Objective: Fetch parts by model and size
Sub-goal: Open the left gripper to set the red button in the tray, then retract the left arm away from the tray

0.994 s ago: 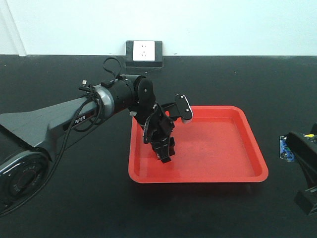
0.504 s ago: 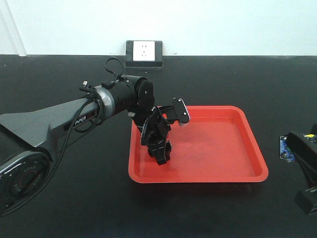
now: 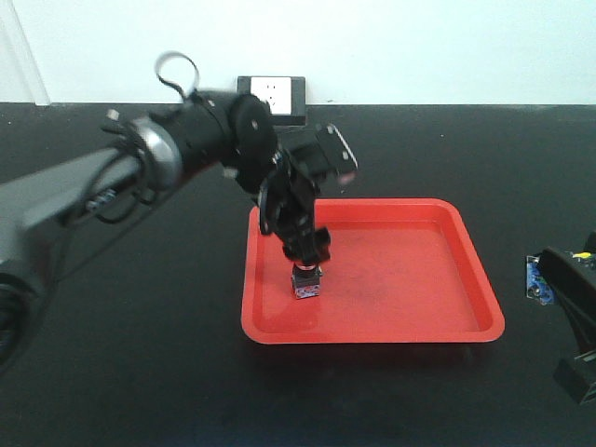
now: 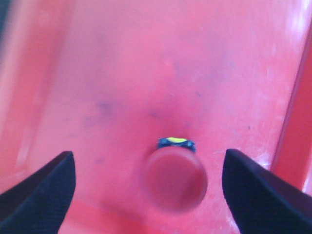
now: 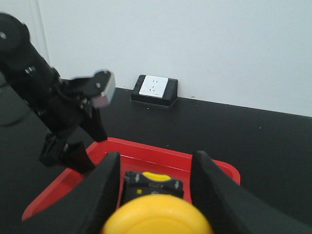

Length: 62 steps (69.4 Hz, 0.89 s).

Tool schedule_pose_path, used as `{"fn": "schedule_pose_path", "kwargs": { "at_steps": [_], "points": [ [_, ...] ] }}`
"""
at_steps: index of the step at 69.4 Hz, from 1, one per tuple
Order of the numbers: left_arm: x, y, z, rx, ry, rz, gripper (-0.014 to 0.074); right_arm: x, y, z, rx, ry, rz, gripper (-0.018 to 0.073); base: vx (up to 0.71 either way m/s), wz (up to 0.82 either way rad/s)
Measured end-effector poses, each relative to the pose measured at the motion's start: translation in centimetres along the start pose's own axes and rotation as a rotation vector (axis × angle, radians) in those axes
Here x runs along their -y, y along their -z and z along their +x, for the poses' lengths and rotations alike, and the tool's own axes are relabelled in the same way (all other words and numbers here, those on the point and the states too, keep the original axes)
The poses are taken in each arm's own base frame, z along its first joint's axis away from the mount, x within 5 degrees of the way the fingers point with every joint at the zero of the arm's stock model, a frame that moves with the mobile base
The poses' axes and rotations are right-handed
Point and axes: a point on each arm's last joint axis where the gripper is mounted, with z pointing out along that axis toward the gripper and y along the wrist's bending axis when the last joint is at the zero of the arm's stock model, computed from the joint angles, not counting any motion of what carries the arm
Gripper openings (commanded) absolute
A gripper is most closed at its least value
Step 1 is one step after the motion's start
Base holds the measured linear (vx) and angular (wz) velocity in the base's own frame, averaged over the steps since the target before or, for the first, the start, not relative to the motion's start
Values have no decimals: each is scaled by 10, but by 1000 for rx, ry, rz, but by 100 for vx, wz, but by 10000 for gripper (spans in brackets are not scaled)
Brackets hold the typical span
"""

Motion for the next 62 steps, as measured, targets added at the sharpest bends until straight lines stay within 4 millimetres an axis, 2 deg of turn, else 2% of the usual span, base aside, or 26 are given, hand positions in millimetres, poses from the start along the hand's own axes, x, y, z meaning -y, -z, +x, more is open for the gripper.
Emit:
{"fn": "schedule_pose_path", "kwargs": {
  "at_steps": [14, 28, 35, 45, 57, 62],
  "points": [
    [-15, 53, 4, 72, 201, -86, 590, 0, 0, 0, 0, 0, 0, -2, 0, 0],
    [-41, 115, 26, 160, 463, -188, 547, 0, 0, 0, 0, 0, 0, -2, 0, 0],
    [-49, 144, 38, 206, 575, -236, 487, 0, 0, 0, 0, 0, 0, -2, 0, 0],
    [-53, 179, 53, 229, 688, -329, 349, 0, 0, 0, 0, 0, 0, -2, 0, 0],
    [-41, 198, 74, 196, 798, -464, 71, 0, 0, 0, 0, 0, 0, -2, 0, 0],
    [-32, 202, 86, 195, 820, -525, -10, 0, 0, 0, 0, 0, 0, -2, 0, 0]
  ]
}}
